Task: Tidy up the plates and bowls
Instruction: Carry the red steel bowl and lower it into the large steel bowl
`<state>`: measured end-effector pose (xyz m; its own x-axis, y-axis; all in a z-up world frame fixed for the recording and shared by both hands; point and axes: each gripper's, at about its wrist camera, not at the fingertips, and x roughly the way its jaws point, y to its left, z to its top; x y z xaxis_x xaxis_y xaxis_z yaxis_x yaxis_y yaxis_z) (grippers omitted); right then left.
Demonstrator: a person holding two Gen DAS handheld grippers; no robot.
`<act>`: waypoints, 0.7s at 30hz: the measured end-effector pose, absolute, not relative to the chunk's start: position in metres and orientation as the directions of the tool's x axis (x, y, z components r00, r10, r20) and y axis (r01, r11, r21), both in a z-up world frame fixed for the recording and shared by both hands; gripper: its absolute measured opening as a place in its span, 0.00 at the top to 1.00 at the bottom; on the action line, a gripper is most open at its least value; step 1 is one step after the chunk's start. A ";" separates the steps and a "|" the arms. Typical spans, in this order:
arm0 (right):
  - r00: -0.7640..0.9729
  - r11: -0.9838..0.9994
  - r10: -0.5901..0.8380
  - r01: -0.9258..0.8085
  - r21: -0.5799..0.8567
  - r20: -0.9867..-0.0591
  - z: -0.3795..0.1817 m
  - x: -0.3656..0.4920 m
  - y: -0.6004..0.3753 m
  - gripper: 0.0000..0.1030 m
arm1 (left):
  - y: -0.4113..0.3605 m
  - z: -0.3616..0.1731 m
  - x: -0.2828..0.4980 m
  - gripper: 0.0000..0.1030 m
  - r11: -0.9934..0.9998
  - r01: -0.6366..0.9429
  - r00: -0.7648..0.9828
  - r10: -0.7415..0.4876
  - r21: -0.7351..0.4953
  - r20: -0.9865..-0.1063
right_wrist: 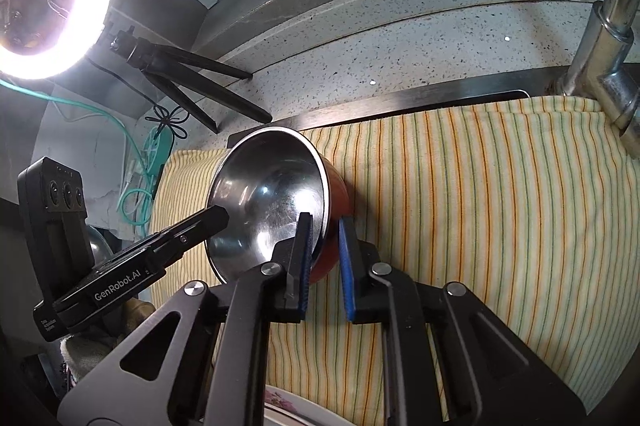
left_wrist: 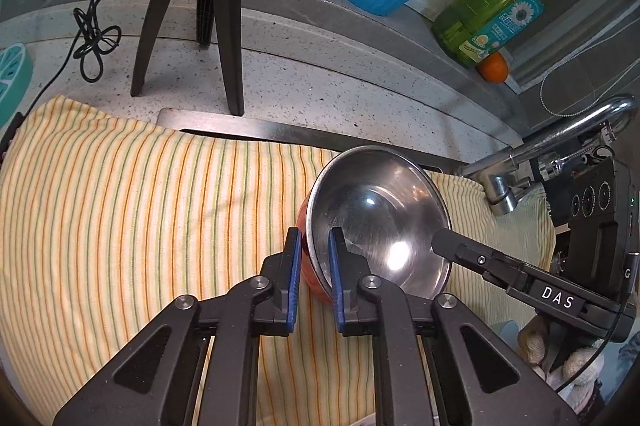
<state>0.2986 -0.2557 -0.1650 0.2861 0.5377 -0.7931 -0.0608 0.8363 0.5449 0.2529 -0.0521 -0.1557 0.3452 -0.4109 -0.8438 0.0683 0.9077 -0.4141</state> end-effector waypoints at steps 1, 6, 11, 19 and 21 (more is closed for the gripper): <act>0.288 0.835 0.539 -0.062 0.546 -0.791 -0.163 0.297 -0.256 0.87 | -0.052 -0.154 0.251 0.89 0.908 0.070 0.348 -0.411 -0.414 -0.843; 0.299 0.832 0.546 -0.085 0.548 -0.783 -0.149 0.282 -0.257 0.87 | -0.050 -0.141 0.236 0.89 0.902 0.078 0.372 -0.421 -0.425 -0.827; 0.307 0.824 0.560 -0.109 0.556 -0.770 -0.134 0.262 -0.257 0.87 | -0.045 -0.126 0.216 0.89 0.895 0.079 0.405 -0.431 -0.439 -0.806; 0.315 0.815 0.577 -0.165 0.555 -0.754 -0.108 0.223 -0.253 0.87 | -0.037 -0.101 0.172 0.89 0.890 0.091 0.448 -0.437 -0.446 -0.780; 0.317 0.812 0.582 -0.178 0.556 -0.749 -0.103 0.212 -0.251 0.87 | -0.035 -0.096 0.160 0.89 0.891 0.093 0.459 -0.435 -0.445 -0.775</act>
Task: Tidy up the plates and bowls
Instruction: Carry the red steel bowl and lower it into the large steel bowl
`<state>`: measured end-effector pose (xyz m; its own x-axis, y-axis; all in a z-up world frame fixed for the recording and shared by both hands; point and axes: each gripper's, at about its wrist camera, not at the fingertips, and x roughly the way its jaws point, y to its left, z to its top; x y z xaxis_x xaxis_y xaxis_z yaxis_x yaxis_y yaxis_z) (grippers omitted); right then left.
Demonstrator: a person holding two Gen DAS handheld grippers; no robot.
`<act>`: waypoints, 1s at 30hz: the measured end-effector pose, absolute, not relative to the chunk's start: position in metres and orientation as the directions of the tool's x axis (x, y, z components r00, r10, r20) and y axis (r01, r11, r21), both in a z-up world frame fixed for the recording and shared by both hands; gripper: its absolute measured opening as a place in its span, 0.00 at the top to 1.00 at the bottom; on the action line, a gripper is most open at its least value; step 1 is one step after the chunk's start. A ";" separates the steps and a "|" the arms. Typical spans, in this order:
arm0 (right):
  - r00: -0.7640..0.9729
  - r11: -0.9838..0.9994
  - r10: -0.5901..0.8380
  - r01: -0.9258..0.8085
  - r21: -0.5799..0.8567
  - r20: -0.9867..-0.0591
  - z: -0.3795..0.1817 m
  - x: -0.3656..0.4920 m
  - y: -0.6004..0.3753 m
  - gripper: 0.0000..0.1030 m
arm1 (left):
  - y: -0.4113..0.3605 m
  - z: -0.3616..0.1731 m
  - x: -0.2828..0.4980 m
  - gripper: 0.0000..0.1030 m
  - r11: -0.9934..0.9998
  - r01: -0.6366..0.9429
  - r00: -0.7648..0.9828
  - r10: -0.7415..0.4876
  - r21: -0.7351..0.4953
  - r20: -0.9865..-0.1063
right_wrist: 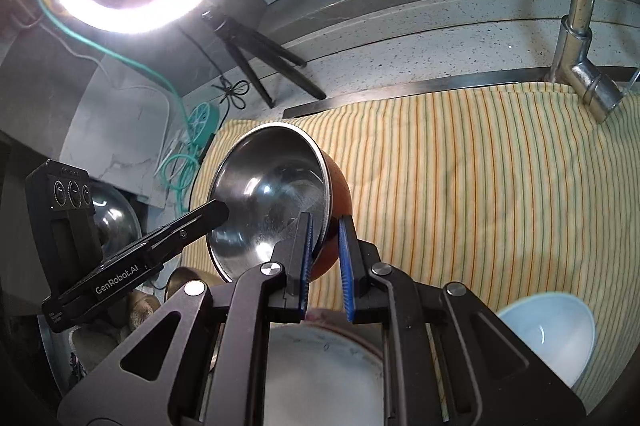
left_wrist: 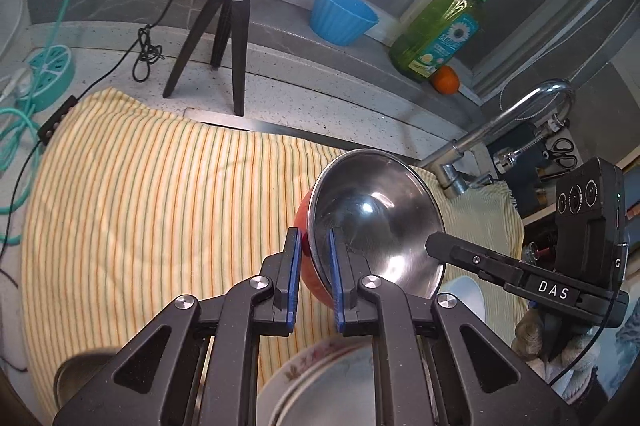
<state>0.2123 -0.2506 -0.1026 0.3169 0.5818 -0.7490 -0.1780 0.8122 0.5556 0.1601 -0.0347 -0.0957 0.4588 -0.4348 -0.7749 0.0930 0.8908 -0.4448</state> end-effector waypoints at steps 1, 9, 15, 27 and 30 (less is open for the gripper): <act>0.318 0.811 0.584 -0.182 0.556 -0.747 -0.101 0.207 -0.249 0.87 | -0.034 -0.094 0.155 0.89 0.890 0.092 0.463 -0.435 -0.446 -0.772; 0.300 0.792 0.611 -0.234 0.565 -0.732 -0.088 0.165 -0.232 0.87 | -0.014 -0.080 0.113 0.89 0.885 0.063 0.496 -0.428 -0.461 -0.755; 0.255 0.767 0.640 -0.275 0.580 -0.725 -0.081 0.135 -0.214 0.87 | 0.004 -0.074 0.078 0.89 0.890 0.046 0.514 -0.410 -0.453 -0.754; 0.171 0.733 0.655 -0.381 0.564 -0.736 -0.084 0.103 -0.158 0.87 | 0.056 -0.090 0.027 0.89 0.874 -0.084 0.523 -0.370 -0.478 -0.768; 0.150 0.728 0.652 -0.397 0.559 -0.743 -0.089 0.101 -0.144 0.87 | 0.067 -0.094 0.019 0.89 0.875 -0.110 0.526 -0.352 -0.472 -0.775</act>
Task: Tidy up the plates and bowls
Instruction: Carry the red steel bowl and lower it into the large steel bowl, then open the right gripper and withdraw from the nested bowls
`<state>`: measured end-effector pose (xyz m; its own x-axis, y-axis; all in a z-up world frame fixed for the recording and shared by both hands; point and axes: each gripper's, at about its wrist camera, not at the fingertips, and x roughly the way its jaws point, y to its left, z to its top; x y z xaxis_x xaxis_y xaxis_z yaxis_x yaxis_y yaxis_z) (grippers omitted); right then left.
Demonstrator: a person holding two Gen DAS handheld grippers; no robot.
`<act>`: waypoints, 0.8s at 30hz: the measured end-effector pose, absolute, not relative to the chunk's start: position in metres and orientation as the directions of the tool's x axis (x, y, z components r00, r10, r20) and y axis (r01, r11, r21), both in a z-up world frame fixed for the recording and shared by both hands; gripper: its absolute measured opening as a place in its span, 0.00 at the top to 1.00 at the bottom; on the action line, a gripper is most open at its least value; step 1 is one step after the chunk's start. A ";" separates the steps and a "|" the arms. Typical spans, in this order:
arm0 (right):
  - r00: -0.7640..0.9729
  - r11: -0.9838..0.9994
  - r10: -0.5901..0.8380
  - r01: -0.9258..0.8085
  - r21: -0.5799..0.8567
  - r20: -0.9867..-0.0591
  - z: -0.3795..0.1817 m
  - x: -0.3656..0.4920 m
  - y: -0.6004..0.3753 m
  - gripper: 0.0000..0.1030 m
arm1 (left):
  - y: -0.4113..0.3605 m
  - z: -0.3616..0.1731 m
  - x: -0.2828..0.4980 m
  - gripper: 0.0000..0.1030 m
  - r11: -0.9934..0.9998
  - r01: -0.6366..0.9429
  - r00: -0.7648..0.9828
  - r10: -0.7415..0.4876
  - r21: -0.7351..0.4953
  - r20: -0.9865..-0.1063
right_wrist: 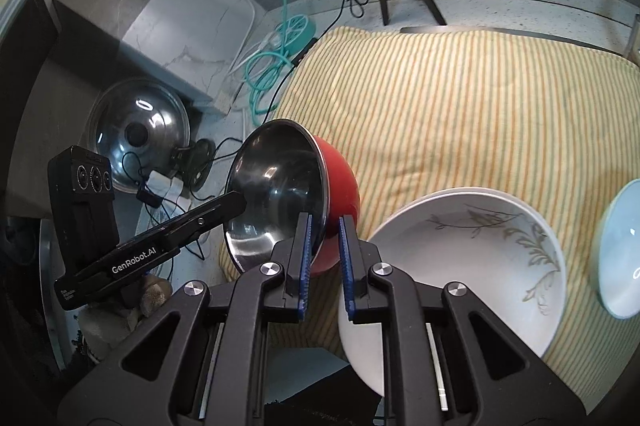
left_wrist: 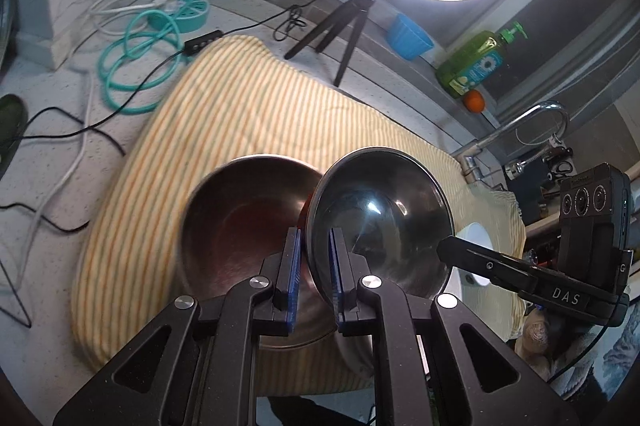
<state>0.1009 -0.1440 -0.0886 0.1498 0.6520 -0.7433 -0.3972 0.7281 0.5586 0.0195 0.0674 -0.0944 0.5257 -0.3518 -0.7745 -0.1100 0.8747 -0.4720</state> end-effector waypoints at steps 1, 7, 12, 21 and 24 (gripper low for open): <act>0.145 0.728 0.650 -0.401 0.556 -0.746 -0.090 0.101 -0.140 0.87 | 0.070 -0.095 0.018 0.89 0.875 -0.118 0.526 -0.347 -0.470 -0.776; 0.116 0.745 0.609 -0.424 0.516 -0.784 -0.108 0.106 -0.112 0.87 | 0.086 -0.108 0.012 0.89 0.883 -0.150 0.513 -0.316 -0.445 -0.798; 0.096 0.759 0.573 -0.437 0.482 -0.814 -0.121 0.110 -0.095 0.87 | 0.091 -0.117 0.013 0.89 0.893 -0.162 0.498 -0.294 -0.420 -0.816; 0.101 0.782 0.498 -0.481 0.396 -0.861 -0.130 0.112 -0.077 0.87 | 0.093 -0.129 0.018 0.89 0.907 -0.160 0.463 -0.279 -0.389 -0.842; 0.108 0.784 0.469 -0.507 0.358 -0.877 -0.131 0.111 -0.071 0.87 | 0.094 -0.130 0.021 0.89 0.912 -0.160 0.455 -0.272 -0.379 -0.848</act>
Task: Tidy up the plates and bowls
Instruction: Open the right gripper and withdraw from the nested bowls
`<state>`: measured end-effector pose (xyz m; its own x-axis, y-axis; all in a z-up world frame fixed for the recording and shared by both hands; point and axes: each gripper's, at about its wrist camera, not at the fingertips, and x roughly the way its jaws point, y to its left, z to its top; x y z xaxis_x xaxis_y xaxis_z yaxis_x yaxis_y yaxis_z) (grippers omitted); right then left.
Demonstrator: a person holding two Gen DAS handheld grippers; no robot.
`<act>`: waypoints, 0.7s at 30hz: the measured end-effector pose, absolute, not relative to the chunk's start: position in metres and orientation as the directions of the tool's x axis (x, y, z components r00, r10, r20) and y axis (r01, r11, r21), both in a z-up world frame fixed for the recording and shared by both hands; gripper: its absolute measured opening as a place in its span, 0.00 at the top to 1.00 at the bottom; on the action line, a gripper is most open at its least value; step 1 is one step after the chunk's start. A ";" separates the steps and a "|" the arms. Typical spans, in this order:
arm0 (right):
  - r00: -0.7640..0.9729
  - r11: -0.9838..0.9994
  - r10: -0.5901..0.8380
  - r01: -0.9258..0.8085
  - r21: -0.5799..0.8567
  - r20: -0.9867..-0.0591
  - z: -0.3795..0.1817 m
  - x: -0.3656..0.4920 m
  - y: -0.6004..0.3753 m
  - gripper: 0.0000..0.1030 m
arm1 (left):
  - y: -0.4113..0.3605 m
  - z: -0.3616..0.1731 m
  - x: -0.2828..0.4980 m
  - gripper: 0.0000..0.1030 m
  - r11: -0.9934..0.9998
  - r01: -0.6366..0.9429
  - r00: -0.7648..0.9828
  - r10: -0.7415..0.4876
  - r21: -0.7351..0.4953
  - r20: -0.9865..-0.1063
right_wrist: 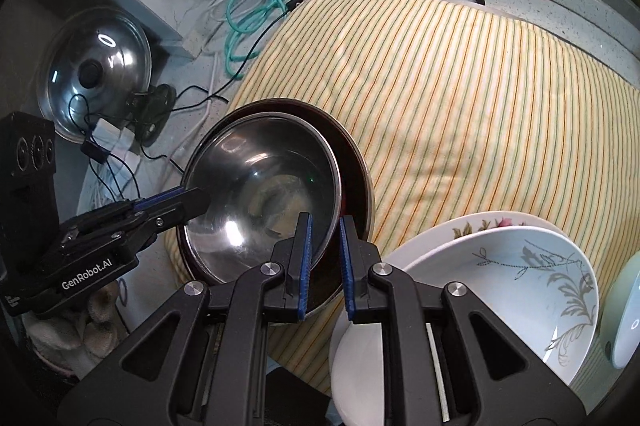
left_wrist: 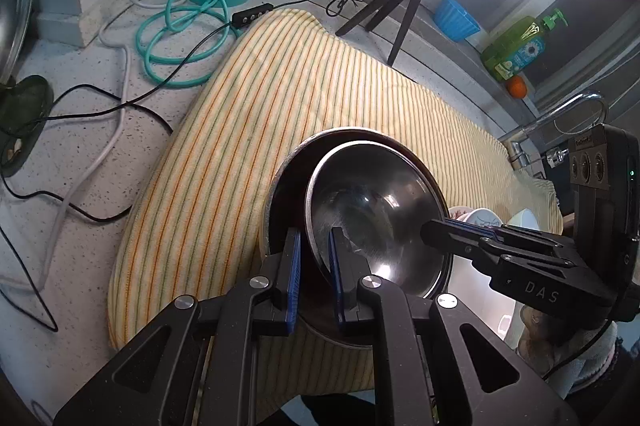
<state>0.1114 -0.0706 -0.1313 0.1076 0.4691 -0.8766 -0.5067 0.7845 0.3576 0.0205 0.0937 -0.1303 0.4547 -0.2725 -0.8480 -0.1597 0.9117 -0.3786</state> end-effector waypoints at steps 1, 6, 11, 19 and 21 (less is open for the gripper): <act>0.107 0.784 0.461 -0.515 0.347 -0.881 -0.132 0.111 -0.069 0.87 | 0.094 -0.130 0.021 0.89 0.914 -0.158 0.452 -0.269 -0.374 -0.850; 0.124 0.781 0.441 -0.540 0.313 -0.889 -0.129 0.109 -0.064 0.85 | 0.093 -0.132 0.021 0.89 0.920 -0.146 0.440 -0.269 -0.364 -0.857; 0.122 0.775 0.454 -0.543 0.324 -0.882 -0.127 0.108 -0.063 0.73 | 0.092 -0.132 0.024 0.84 0.920 -0.149 0.435 -0.269 -0.363 -0.859; 0.127 0.769 0.462 -0.550 0.326 -0.878 -0.125 0.104 -0.063 0.68 | 0.092 -0.132 0.024 0.82 0.922 -0.147 0.433 -0.266 -0.359 -0.861; 0.122 0.770 0.467 -0.543 0.335 -0.876 -0.126 0.104 -0.063 0.68 | 0.092 -0.132 0.024 0.82 0.922 -0.151 0.432 -0.264 -0.357 -0.862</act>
<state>0.1043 -0.0629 -0.1256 0.1222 0.4670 -0.8758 -0.5429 0.7701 0.3349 0.0236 0.0923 -0.1322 0.4321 -0.2637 -0.8624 -0.1506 0.9218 -0.3573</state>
